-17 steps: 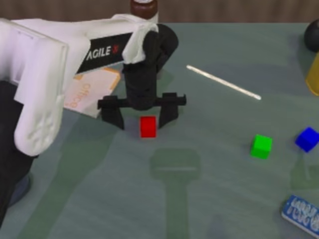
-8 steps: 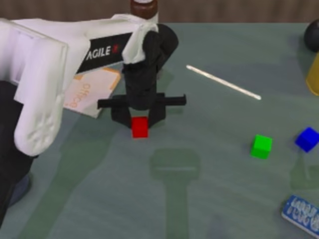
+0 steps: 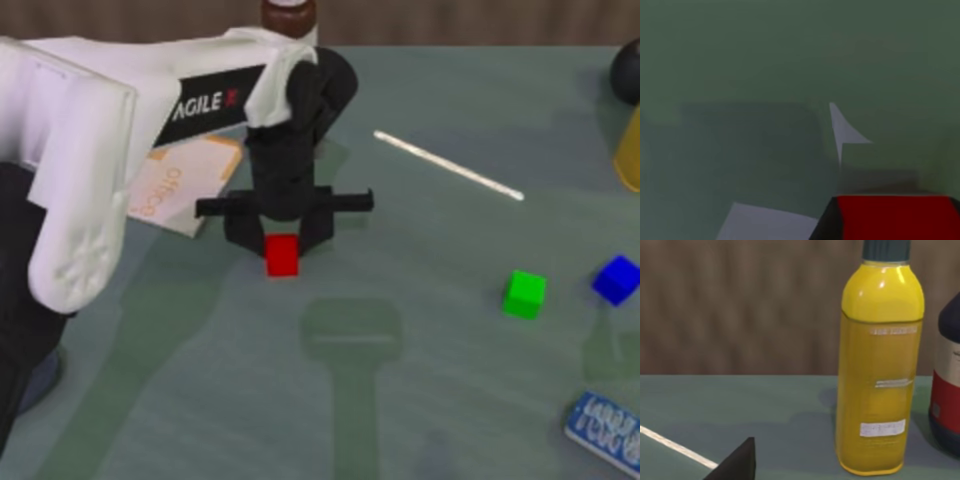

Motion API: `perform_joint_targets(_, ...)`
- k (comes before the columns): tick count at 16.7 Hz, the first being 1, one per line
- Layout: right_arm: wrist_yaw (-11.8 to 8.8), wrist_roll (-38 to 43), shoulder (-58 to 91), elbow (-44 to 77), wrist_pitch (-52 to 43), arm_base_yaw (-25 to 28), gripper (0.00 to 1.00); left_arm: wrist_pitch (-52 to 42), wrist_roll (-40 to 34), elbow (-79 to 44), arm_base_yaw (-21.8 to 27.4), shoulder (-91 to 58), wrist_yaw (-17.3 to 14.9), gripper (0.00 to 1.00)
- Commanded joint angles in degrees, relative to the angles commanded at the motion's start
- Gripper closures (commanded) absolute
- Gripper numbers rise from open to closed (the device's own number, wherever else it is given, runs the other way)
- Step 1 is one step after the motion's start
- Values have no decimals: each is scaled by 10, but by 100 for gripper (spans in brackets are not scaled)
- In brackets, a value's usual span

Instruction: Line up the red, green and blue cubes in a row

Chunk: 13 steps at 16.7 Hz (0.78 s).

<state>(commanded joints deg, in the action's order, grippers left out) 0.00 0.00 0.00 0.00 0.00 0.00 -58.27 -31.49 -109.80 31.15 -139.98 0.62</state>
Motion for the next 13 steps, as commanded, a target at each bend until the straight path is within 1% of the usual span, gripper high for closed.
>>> perform_joint_targets(2, 0, 0, 0, 0, 0, 0, 0, -22, -1, -19, -2, 4, 1, 100)
perform_joint_targets(7, 0, 0, 0, 0, 0, 0, 0, -122, -2, -90, -10, 28, 0, 100)
perform_joint_targets(13, 0, 0, 0, 0, 0, 0, 0, -131, 0, -97, -7, 33, 1, 100)
